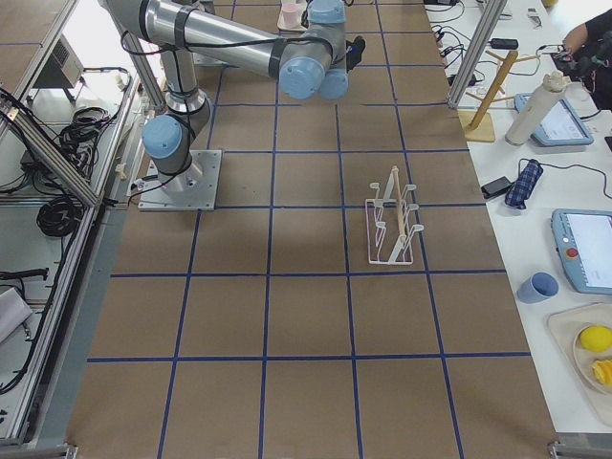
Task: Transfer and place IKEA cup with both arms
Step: 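Carry the yellow cup toward the center while the left gripper approaches it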
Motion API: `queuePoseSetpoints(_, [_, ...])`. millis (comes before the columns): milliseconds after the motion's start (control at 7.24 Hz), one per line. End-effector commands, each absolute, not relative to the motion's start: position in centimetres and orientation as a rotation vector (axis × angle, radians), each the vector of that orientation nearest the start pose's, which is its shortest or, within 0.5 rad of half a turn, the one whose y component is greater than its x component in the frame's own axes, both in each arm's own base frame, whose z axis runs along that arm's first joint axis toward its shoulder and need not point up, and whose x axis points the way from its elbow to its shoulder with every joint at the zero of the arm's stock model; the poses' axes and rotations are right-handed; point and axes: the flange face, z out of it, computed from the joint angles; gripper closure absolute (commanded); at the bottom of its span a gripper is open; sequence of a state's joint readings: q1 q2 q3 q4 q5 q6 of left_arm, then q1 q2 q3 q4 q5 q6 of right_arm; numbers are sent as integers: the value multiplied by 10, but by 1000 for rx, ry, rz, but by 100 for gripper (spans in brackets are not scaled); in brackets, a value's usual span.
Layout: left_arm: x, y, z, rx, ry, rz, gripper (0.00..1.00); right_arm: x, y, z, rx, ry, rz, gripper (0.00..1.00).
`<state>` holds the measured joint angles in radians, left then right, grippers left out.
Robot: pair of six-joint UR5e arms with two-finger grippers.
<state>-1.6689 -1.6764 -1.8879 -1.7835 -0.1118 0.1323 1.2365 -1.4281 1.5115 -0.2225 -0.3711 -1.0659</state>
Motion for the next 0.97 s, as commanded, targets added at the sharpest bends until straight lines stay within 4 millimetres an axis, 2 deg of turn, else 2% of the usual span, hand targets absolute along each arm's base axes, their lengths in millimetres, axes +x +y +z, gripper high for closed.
queuePoseSetpoints(0, [-284,-465,373,339,-1447,-433,0,81,-479,447,268,1608,320,64])
queuePoseSetpoints(138, [-285,-467,374,324,-1448,-420,1,81,-479,447,270,1607,325,63])
queuePoseSetpoints(414, [-288,-463,377,312,-1454,-423,41,81,-479,445,276,1604,337,61])
queuePoseSetpoints(553, [-288,-461,381,299,-1458,-413,53,82,-479,445,287,1598,346,61])
queuePoseSetpoints(691, [-287,-456,385,292,-1461,-406,85,82,-478,444,289,1597,351,59])
queuePoseSetpoints(829, [-286,-455,388,283,-1461,-394,100,82,-478,444,289,1597,351,58])
